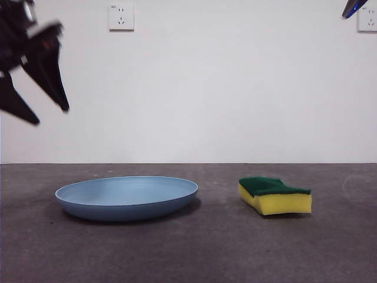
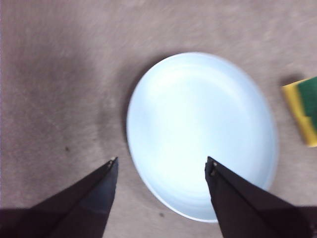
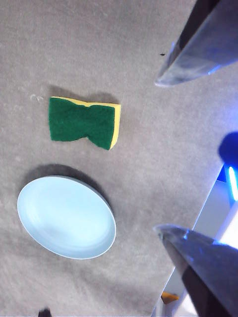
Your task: Pick up the plate,pick up the cloth,clean the plate with the cloth
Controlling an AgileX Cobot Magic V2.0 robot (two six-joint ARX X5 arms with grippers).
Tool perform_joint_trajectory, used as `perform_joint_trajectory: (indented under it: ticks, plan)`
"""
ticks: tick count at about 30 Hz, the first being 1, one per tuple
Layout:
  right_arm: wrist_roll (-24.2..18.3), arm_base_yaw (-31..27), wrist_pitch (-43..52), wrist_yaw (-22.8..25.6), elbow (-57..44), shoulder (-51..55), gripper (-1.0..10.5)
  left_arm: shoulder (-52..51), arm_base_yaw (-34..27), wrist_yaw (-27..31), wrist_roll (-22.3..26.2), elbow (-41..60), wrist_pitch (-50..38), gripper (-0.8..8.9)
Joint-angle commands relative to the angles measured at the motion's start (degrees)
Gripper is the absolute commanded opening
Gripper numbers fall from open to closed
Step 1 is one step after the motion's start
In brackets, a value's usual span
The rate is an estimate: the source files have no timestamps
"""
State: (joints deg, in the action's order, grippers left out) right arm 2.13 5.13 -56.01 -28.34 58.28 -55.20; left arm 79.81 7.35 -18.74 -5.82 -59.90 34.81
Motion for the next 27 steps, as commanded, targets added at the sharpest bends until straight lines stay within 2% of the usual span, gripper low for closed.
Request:
perform_joint_trajectory:
  ticks: [1, 10, 23, 26, 27]
  plan:
    - [-0.1, -0.1, 0.3, 0.0, 0.2, 0.0, 4.7, 4.7, 0.8, 0.9, 1.3, -0.6, -1.1, 2.97]
    - [-0.1, -0.1, 0.3, 0.0, 0.2, 0.0, 4.7, 14.5, 2.6, 2.9, 0.9, -0.6, -6.1, 2.97]
    - [-0.1, -0.1, 0.3, 0.0, 0.2, 0.0, 4.7, 21.3, 4.3, 3.9, 0.2, -0.6, -9.5, 2.96]
    - [-0.1, -0.1, 0.3, 0.0, 0.2, 0.0, 4.7, 21.5, 4.3, 3.9, 0.0, -0.6, -9.6, 2.58]
    - [-0.1, -0.1, 0.3, 0.0, 0.2, 0.0, 4.7, 21.5, 4.3, 3.9, 0.0, -0.6, -9.8, 2.03]
